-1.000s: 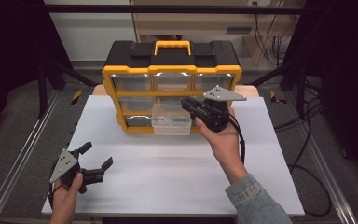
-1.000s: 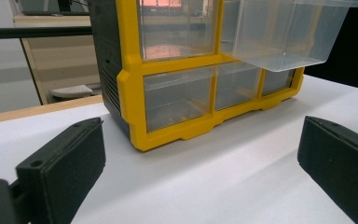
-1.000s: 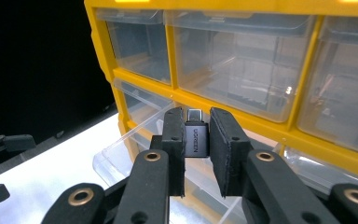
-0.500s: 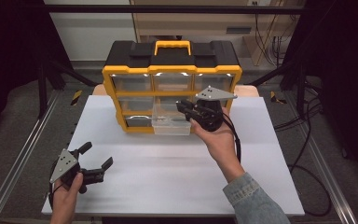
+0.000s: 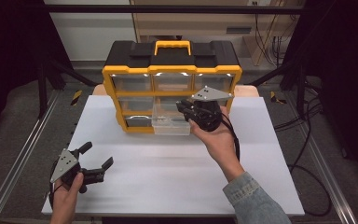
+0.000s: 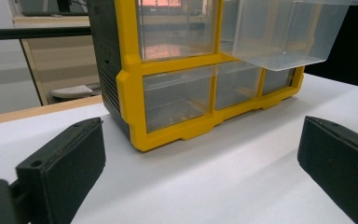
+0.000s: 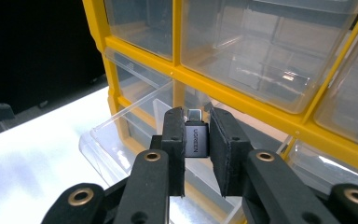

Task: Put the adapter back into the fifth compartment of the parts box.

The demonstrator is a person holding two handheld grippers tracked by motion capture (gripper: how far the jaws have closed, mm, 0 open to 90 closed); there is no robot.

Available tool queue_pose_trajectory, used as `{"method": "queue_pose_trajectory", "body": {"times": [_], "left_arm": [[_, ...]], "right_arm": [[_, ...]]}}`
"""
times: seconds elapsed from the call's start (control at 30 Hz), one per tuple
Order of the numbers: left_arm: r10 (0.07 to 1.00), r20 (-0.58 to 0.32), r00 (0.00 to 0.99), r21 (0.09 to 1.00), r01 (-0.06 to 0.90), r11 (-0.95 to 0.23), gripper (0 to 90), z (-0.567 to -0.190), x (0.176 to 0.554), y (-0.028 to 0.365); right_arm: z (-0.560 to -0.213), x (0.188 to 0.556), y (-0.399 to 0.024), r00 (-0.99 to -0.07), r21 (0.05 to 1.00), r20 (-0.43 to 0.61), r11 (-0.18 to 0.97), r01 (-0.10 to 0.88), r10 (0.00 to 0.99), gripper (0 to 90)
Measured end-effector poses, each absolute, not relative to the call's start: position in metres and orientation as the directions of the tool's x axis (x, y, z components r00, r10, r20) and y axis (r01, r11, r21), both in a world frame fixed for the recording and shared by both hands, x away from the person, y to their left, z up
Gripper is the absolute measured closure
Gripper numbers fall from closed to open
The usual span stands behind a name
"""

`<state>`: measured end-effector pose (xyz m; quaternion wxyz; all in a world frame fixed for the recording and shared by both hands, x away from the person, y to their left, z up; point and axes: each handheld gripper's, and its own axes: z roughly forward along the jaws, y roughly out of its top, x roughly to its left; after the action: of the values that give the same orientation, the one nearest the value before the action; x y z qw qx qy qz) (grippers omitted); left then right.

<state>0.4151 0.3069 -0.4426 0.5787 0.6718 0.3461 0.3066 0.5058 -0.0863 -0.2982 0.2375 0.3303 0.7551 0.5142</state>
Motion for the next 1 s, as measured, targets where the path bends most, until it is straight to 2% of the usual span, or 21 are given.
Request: {"method": "queue_pose_trajectory", "body": {"times": [1.0], "left_arm": [[0.818, 0.012, 0.574, 0.99, 0.109, -0.091, 0.6, -0.4424, 0.4147, 0.3066]], "right_arm": [[-0.3019, 0.5117, -0.0827, -0.674, 0.917, -0.02, 0.283, 0.283, 0.738, 76.2]]}}
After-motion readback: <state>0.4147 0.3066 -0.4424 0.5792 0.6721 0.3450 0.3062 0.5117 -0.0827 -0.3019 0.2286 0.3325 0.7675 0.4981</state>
